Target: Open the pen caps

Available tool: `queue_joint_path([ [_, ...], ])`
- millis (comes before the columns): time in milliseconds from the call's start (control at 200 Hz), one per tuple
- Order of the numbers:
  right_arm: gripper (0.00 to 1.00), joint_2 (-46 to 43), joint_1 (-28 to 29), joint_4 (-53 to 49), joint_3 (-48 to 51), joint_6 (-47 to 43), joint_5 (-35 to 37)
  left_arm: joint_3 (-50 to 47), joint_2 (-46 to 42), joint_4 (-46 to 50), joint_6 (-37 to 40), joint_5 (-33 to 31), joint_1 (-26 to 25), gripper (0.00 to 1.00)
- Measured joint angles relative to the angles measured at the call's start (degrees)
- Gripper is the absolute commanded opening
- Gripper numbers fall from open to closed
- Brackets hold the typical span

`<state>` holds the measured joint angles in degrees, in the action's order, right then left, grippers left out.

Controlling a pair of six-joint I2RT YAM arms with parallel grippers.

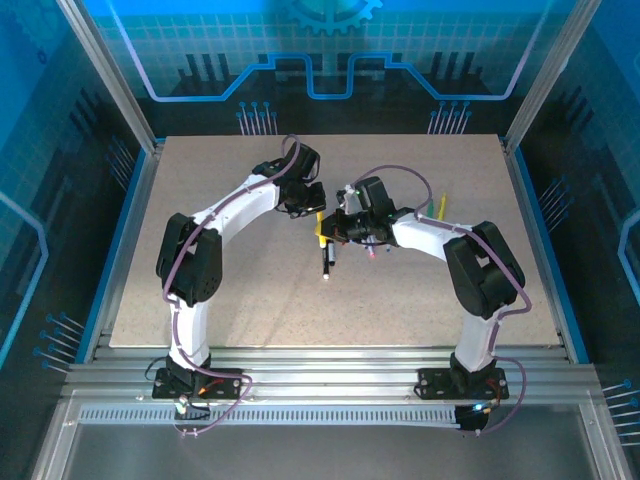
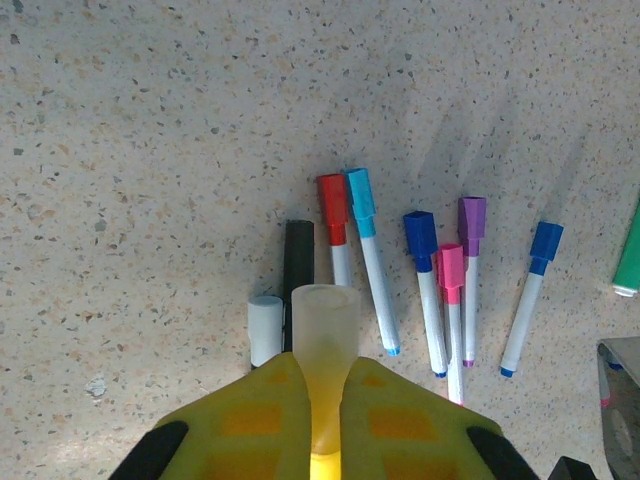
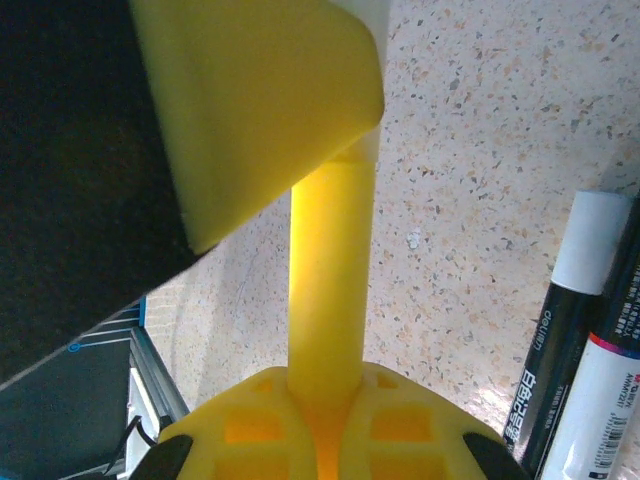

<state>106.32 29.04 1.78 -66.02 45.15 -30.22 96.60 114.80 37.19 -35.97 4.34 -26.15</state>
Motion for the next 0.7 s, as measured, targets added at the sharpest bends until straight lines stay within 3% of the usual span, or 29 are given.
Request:
queue_joint_path([
  [90,0.0,0.0,0.0,0.0,0.1,-0.1,0.0,0.0,0.0,0.0,0.0,0.0,0.0,0.26],
  [230,0.0,-1.1,0.2,0.3,1.4,-0.4,-0.5,0.0,0.0,-0.1,-0.6,-0.4,0.0,0.33],
  [450,0.0,-3.8,0.3,0.3,2.6,-0.8,-0.9,0.0,0.0,-0.2,-0.7,-0.4,0.0,0.28],
  [655,0.0,-4.4,0.3,0.0,2.8,-1.2,-1.3,0.0,0.0,-0.4,-1.4,-0.3,0.0,0.0],
  [695,0.0,-4.4,0.3,-0.1,2.8,-1.2,-1.3,0.0,0.0,-0.4,-1.3,-0.2,0.0,0.0],
])
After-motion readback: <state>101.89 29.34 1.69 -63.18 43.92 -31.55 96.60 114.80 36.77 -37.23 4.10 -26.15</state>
